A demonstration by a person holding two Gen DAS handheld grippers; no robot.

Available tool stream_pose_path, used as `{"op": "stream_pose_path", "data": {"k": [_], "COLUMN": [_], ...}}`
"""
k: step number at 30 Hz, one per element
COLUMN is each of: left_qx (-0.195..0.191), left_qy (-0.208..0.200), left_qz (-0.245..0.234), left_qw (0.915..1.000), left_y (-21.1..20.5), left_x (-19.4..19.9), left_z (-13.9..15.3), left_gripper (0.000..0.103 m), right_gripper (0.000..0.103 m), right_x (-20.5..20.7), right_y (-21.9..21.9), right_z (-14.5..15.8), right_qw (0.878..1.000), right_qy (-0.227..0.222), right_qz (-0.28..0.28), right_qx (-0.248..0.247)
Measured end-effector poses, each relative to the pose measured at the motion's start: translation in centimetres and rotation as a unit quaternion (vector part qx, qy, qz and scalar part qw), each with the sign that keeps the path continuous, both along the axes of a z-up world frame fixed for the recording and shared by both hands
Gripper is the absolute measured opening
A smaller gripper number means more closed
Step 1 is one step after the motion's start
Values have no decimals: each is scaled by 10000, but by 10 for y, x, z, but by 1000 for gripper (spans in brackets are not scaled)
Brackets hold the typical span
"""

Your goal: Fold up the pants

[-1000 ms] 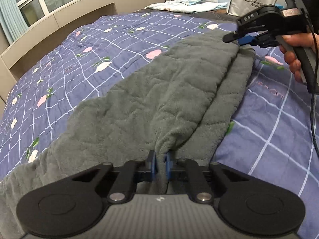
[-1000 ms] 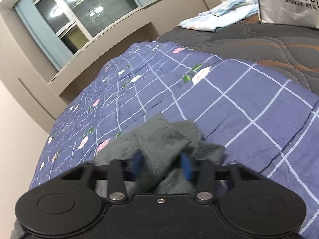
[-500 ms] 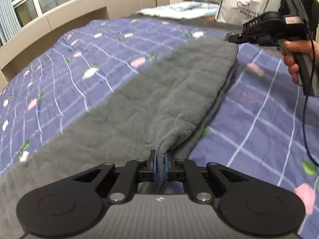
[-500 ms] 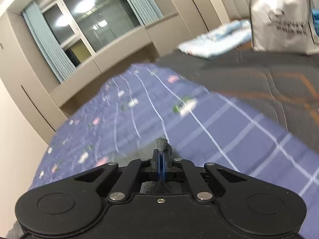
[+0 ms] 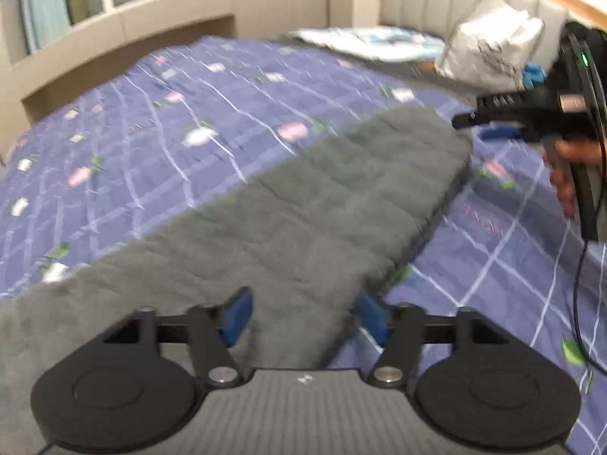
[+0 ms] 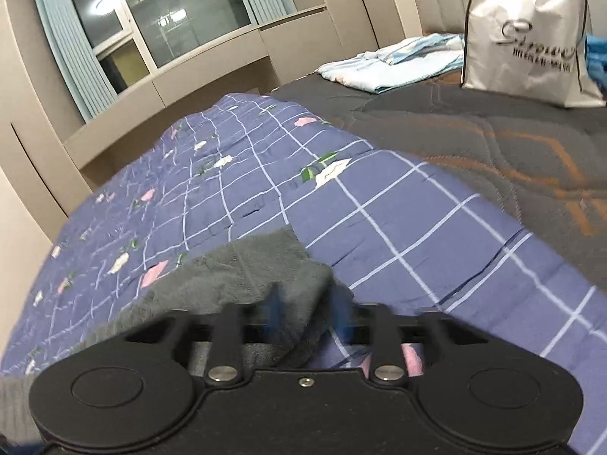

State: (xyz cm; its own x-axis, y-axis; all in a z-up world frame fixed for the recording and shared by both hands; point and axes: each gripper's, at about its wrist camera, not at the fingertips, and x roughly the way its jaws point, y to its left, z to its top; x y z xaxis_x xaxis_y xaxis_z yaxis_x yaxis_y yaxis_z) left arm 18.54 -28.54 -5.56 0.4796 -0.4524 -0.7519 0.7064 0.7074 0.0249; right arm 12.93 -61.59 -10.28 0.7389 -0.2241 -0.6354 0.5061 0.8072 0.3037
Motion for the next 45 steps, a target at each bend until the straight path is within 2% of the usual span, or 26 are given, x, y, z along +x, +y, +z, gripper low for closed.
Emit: {"op": "stream_pose_path", "data": {"k": [3,6,11,14,15,16,18,19,21,24,25,27,29,30,31,32,34,38,39,41,43,45], "left_qx": [-93,-201,-274,-513,-671,-813,-1063,-1152,-1169,-936,-941,-1036,-975,-907,-845,-763,-596,-151,-63,-21,-92,-85], "left_qy": [-247,-325,-16,309,458,626,972,1018,952,734,727,752,661,535,421,244,81,188,263,376,503,587], "left_qz": [460,1079,2145,2713,2894,3001,3225,3244,3176,3011,2995,3014,3168,3264,3361,3502,3678,4221,4388,4579,4651,4629], "left_qw": [9986,9934,9763,9606,9537,9484,9356,9333,9362,9462,9466,9449,9412,9394,9371,9333,9279,9062,8982,8882,8838,8844], "left_y": [26,67,148,198,217,230,251,256,258,250,250,253,255,260,264,272,287,323,333,349,361,364], "left_x": [5,25,76,104,114,121,132,133,133,129,127,121,114,108,104,98,94,95,95,97,97,98], "left_z": [16,23,9,-6,-12,-18,-32,-36,-42,-43,-40,-31,-18,-9,-3,5,11,6,1,-8,-19,-29], "left_gripper": [86,89,87,83,74,59,46,45,45,51,52,56,63,71,82,86,88,89,90,95,100,101], "right_gripper": [88,100,102,102,102,102,102,102,102,102,102,102,102,102,102,102,102,102,102,102,102,102], "right_x": [0,9,34,55,62,68,80,83,91,97,100,104,107,111,115,120,135,174,182,198,208,215], "right_y": [21,55,129,177,191,204,230,239,258,278,285,295,307,314,319,325,345,398,410,435,457,471], "right_z": [15,27,27,18,15,13,6,4,-2,-7,-8,-7,-4,-2,0,0,-1,-8,-11,-17,-25,-33], "right_qw": [9992,9954,9823,9700,9662,9633,9578,9559,9529,9496,9482,9436,9379,9347,9320,9292,9224,9065,9029,8940,8856,8791], "right_qy": [-23,-26,-103,-101,-71,-51,-26,-21,10,83,107,75,-9,-43,-68,-79,-105,-9,22,130,289,404], "right_qz": [114,525,1622,2274,2434,2550,2766,2842,2948,3055,3096,3214,3349,3425,3489,3561,3729,4022,4099,4255,4312,4322], "right_qx": [-388,-806,-932,-853,-844,-837,-778,-747,-707,-694,-704,-786,-906,-952,-977,-984,-1004,-1284,-1291,-1398,-1702,-1971]}}
